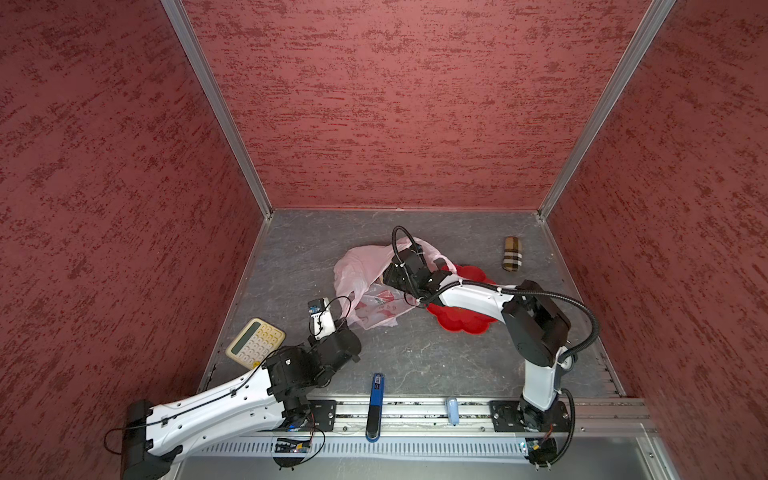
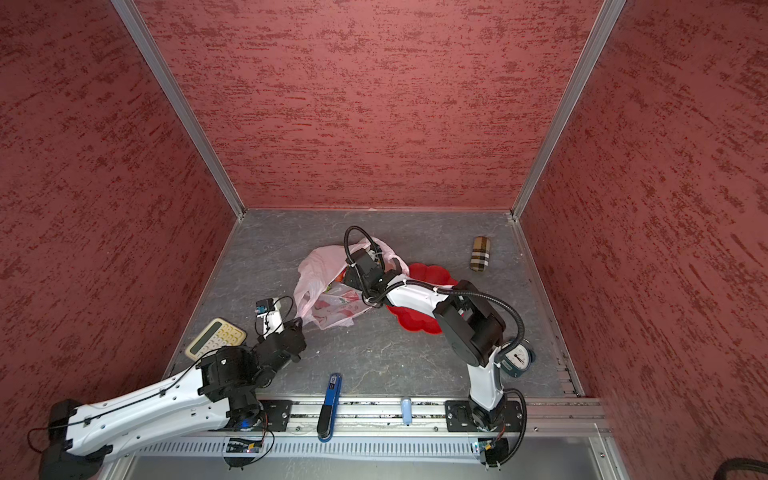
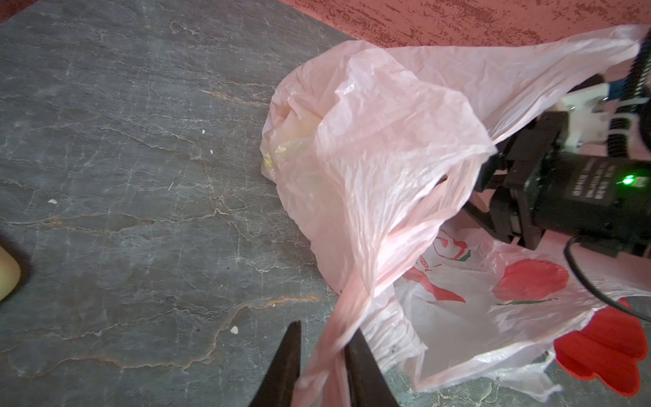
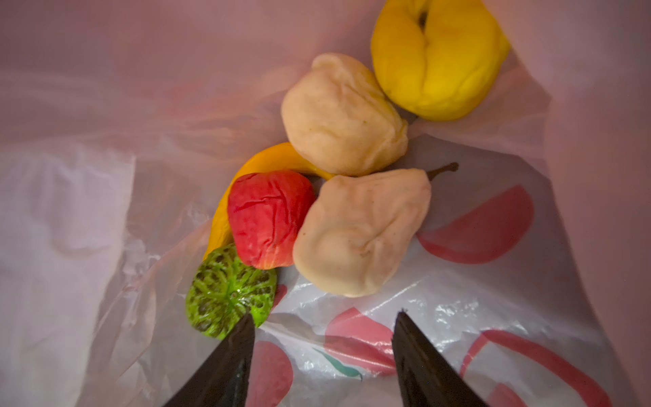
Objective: Take fruits out of the plastic bag
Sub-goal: Pick up the fruit from the plastic bag.
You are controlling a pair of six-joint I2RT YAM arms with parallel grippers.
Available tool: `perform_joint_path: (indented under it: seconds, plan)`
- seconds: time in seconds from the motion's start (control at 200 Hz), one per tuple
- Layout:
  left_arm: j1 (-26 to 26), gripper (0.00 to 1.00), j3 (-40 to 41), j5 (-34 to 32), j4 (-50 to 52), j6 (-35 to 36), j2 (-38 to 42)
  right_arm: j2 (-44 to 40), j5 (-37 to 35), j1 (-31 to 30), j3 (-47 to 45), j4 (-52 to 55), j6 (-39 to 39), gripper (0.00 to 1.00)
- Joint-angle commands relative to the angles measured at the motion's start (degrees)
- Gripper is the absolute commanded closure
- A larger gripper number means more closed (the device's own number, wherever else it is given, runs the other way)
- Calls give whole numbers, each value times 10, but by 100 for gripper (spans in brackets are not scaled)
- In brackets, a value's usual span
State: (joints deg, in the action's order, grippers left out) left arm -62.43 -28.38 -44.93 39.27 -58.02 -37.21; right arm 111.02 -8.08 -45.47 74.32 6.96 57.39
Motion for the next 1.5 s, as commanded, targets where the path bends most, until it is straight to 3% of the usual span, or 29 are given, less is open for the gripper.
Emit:
perform_joint_path:
  seconds: [0.0, 0.23, 0.461, 1.493]
  plan:
    - [-4, 77, 9, 6, -28, 21, 10, 11, -36, 2, 17, -2, 51, 35]
    - [-6, 77, 15, 13, -51, 41, 13, 11, -47, 2, 3, -31, 79, 26]
    - [-16, 77, 25, 18, -51, 44, 33, 35, -36, 9, 19, -50, 98, 25]
    - [-16, 77, 39, 28, -51, 58, 60, 130, 0, 28, 107, -12, 111, 36]
